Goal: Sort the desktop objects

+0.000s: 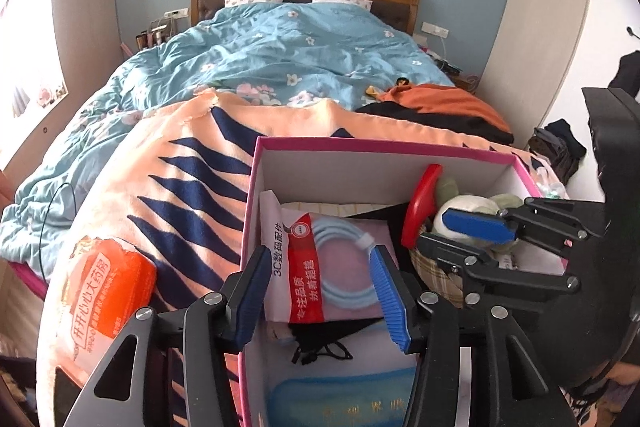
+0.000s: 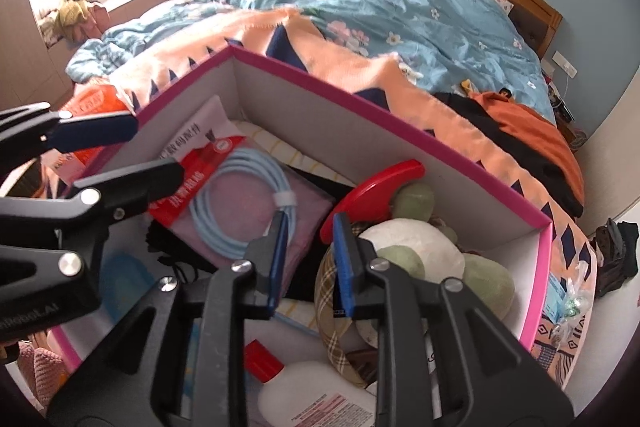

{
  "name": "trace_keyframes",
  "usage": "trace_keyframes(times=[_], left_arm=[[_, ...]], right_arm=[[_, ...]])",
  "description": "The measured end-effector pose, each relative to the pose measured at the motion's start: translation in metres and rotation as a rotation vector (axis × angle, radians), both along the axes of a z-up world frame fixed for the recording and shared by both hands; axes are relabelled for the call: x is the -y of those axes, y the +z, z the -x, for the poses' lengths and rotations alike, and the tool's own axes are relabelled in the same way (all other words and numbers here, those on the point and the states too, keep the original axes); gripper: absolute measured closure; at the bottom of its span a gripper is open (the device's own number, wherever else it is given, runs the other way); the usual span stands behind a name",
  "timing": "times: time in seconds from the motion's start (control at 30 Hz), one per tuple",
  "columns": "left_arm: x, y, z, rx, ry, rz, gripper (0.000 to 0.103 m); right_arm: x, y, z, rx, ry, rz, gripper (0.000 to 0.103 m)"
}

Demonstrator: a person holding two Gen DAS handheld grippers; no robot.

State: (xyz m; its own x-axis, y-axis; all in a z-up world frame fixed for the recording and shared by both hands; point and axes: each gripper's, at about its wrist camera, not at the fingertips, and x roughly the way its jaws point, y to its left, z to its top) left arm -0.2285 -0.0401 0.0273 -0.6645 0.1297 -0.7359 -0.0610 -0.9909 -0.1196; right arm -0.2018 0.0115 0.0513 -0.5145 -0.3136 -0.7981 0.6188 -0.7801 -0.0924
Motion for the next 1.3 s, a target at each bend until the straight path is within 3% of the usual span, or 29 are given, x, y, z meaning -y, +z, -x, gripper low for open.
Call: trace_keyframes(times=[0.17, 0.27, 0.37, 0.53, 0.6, 0.7, 0.9, 1.07, 1.3], left_arm=[[0.001, 0.013, -0.024, -0.044, -0.033, -0.033, 0.048], [0.003, 0.025, -0.047, -0.097, -0.059, -0.033, 0.044], [0.007, 0.033, -0.071, -0.131, -0.078, -0.038, 0.042], [0.018, 0.030, -0.109, -0.148, -0.095, -0.046, 0.036], [0.023, 0.022, -0.120, -0.131, -0.095, -0.048, 0.035], [0.033, 0.002, -0.133, -0.087, -0.081, -0.027, 0.035], [0.051, -0.038, -0.145, 0.016, -0.035, -0.048, 0.035], [0.057, -0.056, -0.153, 0.052, -0.013, -0.052, 0.035], [0.053, -0.064, -0.154, 0.074, -0.011, -0.051, 0.035]], right_arm=[[-0.013, 0.017, -0.019, -0.018, 0.018, 0.092, 0.072], [-0.023, 0.032, -0.038, -0.029, 0.057, 0.163, 0.060], [-0.034, 0.044, -0.061, -0.062, 0.091, 0.205, 0.059], [-0.065, 0.063, -0.114, -0.105, 0.159, 0.307, 0.059], [-0.076, 0.061, -0.132, -0.107, 0.179, 0.321, 0.055], [-0.091, 0.050, -0.162, -0.086, 0.213, 0.320, 0.053], [-0.112, -0.003, -0.198, 0.050, 0.204, 0.298, 0.053], [-0.125, -0.056, -0.189, 0.177, 0.086, 0.270, 0.053], [-0.143, -0.083, -0.162, 0.221, -0.058, 0.269, 0.053]])
